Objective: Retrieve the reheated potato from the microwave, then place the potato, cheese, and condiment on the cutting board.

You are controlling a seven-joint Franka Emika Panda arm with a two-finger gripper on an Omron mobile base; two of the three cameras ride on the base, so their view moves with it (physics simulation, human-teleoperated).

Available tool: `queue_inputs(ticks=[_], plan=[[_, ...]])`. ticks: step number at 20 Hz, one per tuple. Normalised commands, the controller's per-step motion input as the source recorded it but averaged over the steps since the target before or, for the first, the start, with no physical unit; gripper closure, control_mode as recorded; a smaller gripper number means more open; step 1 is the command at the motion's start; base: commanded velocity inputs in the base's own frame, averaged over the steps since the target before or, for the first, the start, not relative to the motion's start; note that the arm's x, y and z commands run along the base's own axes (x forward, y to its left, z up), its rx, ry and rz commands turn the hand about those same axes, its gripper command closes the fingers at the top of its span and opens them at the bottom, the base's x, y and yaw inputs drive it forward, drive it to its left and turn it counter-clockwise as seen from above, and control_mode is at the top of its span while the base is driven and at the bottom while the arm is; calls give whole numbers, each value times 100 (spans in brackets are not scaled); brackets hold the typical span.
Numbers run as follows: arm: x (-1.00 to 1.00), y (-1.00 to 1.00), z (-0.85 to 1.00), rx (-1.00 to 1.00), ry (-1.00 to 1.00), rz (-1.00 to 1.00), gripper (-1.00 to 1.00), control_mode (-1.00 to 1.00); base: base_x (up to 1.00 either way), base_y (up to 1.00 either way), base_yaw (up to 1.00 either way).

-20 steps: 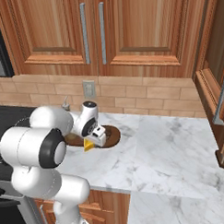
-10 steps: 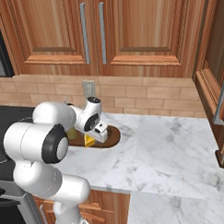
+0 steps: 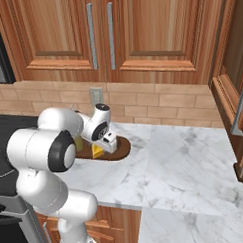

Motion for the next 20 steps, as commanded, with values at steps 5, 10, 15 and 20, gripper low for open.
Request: queue_inputs(ticks=[5, 10, 15, 20], plan=[[23, 0, 1, 0, 0, 0, 100, -100, 0, 0, 0], [17, 0, 0, 0, 0, 0, 100, -100, 0, 0, 0], [12, 0, 0, 0, 0, 0, 100, -100, 0, 0, 0], [8, 1, 0, 0, 0, 0, 100, -100, 0, 0, 0]])
